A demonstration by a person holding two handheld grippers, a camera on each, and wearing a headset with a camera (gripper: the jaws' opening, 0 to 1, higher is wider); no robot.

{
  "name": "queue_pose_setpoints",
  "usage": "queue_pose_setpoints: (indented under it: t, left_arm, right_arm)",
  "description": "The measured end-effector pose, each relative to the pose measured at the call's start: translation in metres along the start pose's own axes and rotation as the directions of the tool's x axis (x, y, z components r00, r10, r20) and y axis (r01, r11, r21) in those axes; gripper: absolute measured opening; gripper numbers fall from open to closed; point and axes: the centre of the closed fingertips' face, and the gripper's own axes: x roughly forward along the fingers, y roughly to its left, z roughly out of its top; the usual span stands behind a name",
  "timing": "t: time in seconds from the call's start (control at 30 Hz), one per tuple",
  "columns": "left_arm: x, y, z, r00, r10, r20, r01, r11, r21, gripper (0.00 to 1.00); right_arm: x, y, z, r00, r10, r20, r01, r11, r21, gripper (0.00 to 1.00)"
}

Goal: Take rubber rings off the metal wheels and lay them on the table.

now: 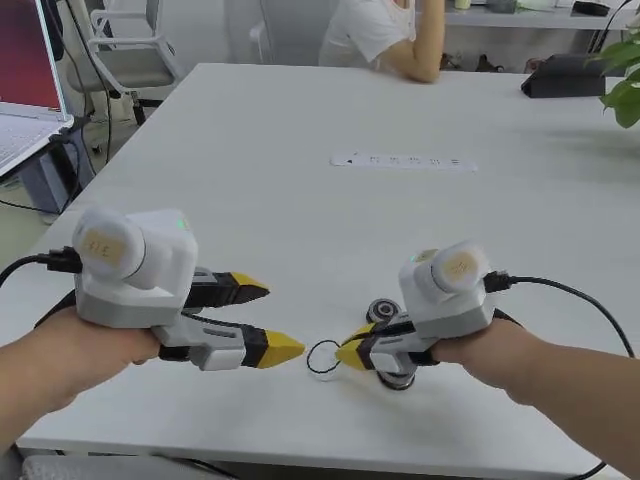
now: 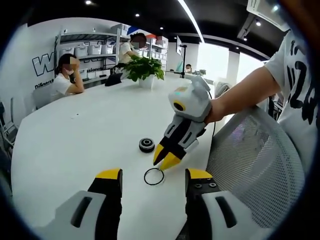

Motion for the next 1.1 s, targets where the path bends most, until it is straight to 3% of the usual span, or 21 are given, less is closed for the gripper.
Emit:
queue_pose_setpoints:
  t: [0.13, 0.27, 0.57, 0.7, 0.83, 1.1]
  left_arm:
    - [0.002, -0.001, 0.0, 1.0, -0.002, -0.003, 0.002, 1.0, -0.001, 0.47]
    - [0.006, -0.002, 0.001, 0.9999, -0.01, -0.004, 0.009, 1.0, -0.012, 0.47]
    - [0.021, -0.008, 0.009, 0.999, -0.044, -0.009, 0.043, 0.999, -0.006, 0.47]
    - [0.028, -0.009, 0.013, 0.9982, -0.058, -0.016, 0.059, 0.998, 0.007, 0.47]
    - [0.034, -0.011, 0.018, 0.997, -0.078, -0.003, 0.078, 0.997, -0.017, 0.47]
    - [0.049, -0.017, 0.016, 0.9936, -0.106, -0.039, 0.107, 0.994, 0.019, 0.46]
  right_arm:
    - [-0.004, -0.001, 0.001, 1.0, -0.001, 0.009, 0.001, 1.0, -0.018, 0.18]
    - [-0.013, 0.002, 0.011, 0.997, 0.026, 0.073, -0.027, 0.999, 0.019, 0.29]
    - [-0.04, -0.005, 0.017, 0.9918, 0.022, 0.126, -0.022, 1.0, -0.005, 0.31]
    - [-0.052, -0.009, 0.014, 0.9904, 0.015, 0.137, -0.014, 1.0, -0.013, 0.31]
    - [-0.064, -0.015, 0.009, 0.9892, 0.006, 0.146, -0.006, 1.0, -0.006, 0.32]
    - [-0.079, -0.015, -0.011, 0.9921, 0.007, 0.125, -0.005, 1.0, -0.017, 0.34]
